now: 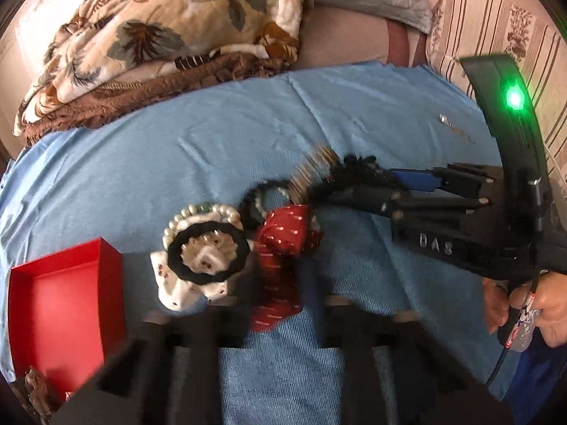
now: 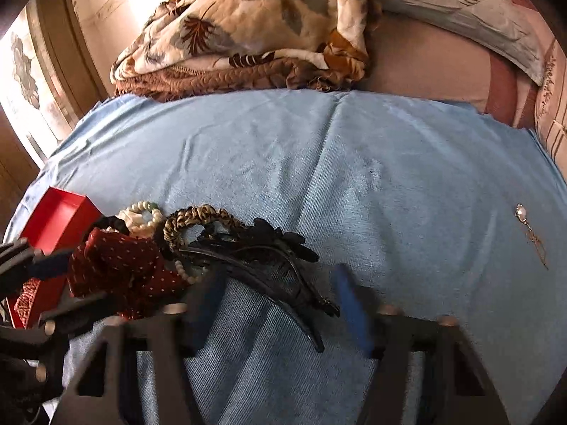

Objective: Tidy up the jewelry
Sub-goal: 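Grasp red polka-dot scrunchie with left tool while right tool grasps black claw clip, then place polka-dot scrunchie in red box with left tool while right places claw clip, then grasp white cherry-print scrunchie with left tool while right tool grasps black hair tie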

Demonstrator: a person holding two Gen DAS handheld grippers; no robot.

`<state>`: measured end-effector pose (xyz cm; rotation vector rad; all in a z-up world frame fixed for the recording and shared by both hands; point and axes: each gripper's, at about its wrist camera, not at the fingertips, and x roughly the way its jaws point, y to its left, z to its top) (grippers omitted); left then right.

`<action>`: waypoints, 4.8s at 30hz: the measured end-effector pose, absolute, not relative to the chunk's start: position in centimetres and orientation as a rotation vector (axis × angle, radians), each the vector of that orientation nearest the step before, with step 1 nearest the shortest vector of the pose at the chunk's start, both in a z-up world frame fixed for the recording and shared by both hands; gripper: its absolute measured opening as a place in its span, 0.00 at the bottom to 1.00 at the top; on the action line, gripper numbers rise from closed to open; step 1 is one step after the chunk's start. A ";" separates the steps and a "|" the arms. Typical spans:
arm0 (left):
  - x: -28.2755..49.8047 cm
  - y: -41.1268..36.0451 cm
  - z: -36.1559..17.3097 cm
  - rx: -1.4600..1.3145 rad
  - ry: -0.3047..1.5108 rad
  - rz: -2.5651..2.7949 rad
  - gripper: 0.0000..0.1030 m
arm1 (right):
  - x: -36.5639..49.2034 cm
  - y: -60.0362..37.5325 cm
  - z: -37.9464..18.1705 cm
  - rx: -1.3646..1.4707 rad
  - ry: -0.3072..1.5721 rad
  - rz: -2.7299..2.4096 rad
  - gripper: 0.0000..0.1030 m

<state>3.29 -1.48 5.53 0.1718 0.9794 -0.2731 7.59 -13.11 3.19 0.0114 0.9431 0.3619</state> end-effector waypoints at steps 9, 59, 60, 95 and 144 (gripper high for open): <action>-0.8 -0.5 9.2 0.090 0.916 -0.343 0.05 | 5.1 -15.0 5.5 0.106 0.929 0.255 0.26; -10.4 22.8 15.4 -0.183 0.753 -0.046 0.06 | -10.3 -10.7 6.2 0.292 0.882 0.233 0.27; -9.7 23.3 15.1 -0.194 0.756 -0.040 0.06 | -10.3 -10.3 6.5 0.278 0.879 0.232 0.27; 1.7 35.5 7.6 -0.453 0.875 0.085 0.06 | 2.0 15.0 6.7 0.037 1.038 0.429 0.27; -5.1 29.2 11.0 -0.368 0.709 0.026 0.58 | -5.2 -5.1 8.7 0.114 0.920 0.194 0.63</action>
